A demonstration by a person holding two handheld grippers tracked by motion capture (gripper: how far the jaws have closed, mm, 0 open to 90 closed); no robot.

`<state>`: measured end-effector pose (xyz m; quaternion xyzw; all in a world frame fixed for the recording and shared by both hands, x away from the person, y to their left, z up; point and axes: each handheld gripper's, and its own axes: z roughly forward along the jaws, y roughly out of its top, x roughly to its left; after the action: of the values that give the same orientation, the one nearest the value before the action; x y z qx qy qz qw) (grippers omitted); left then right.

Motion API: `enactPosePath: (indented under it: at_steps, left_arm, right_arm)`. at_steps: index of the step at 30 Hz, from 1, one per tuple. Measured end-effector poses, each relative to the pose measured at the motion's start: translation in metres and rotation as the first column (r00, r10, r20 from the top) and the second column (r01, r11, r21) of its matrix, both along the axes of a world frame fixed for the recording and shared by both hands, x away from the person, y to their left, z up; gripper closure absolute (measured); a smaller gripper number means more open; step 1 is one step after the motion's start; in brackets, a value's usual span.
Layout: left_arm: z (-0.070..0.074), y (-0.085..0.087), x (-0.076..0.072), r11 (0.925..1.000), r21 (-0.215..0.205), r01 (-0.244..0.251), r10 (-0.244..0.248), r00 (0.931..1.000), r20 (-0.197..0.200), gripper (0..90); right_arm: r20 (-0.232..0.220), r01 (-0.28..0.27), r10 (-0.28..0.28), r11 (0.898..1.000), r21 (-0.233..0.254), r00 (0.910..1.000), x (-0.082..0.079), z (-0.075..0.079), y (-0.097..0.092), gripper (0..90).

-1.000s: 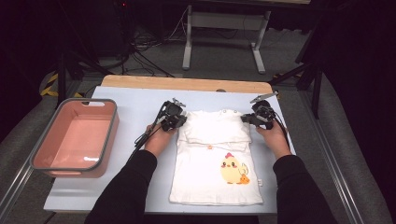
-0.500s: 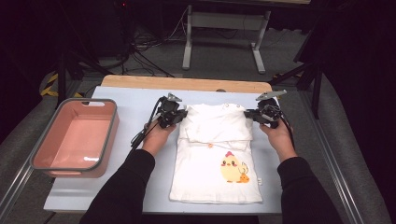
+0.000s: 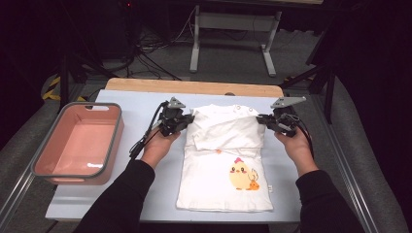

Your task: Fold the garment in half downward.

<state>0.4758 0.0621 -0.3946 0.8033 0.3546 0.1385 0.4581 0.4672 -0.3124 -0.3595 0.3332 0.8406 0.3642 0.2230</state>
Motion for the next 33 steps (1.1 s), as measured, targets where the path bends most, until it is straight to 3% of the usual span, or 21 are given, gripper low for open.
enactPosePath:
  at_steps: [9,17,27,33]
  left_arm:
    - [0.006,0.007,-0.028,0.9977,-0.025,0.063,-0.062,0.9973,0.040,85.1]
    - [0.000,0.014,-0.054,0.9917,-0.047,0.119,-0.118,0.9926,0.029,85.1]
    - [-0.009,0.018,-0.091,0.9831,-0.006,0.183,-0.183,0.9818,0.052,85.1]
    - [-0.010,0.021,-0.102,0.9781,-0.009,0.208,-0.208,0.9773,0.044,85.1]
  right_arm:
    - [0.042,-0.032,0.030,0.999,0.036,0.9987,-0.028,0.006,-0.004,82.6]
    - [0.071,-0.080,0.077,0.996,0.042,0.9945,-0.061,0.004,-0.001,82.6]
    - [0.084,-0.126,0.124,0.992,0.018,0.9887,-0.107,-0.002,-0.003,82.6]
    - [0.077,-0.139,0.137,0.990,0.012,0.9876,-0.123,-0.008,-0.005,82.6]
